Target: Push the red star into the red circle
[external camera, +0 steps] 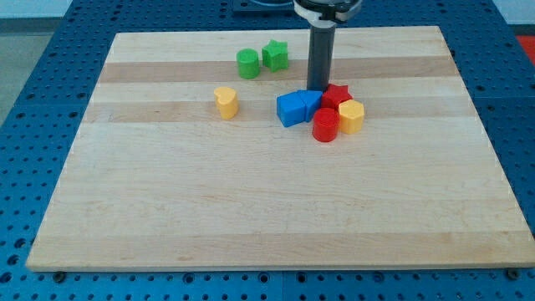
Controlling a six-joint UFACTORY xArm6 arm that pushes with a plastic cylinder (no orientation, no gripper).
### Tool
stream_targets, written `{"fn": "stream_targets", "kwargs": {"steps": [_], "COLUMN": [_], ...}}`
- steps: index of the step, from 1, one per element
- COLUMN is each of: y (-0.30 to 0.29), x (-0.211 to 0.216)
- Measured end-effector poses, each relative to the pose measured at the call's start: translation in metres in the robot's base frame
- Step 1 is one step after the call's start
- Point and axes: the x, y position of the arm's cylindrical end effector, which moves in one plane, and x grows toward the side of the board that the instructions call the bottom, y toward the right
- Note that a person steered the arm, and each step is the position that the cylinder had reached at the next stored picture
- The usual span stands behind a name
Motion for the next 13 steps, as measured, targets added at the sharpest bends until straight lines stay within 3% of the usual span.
{"fn": "stream_targets", "kwargs": {"steps": [6,13], "y": [0.075,0.003], "x": [-0.022,0.075]}}
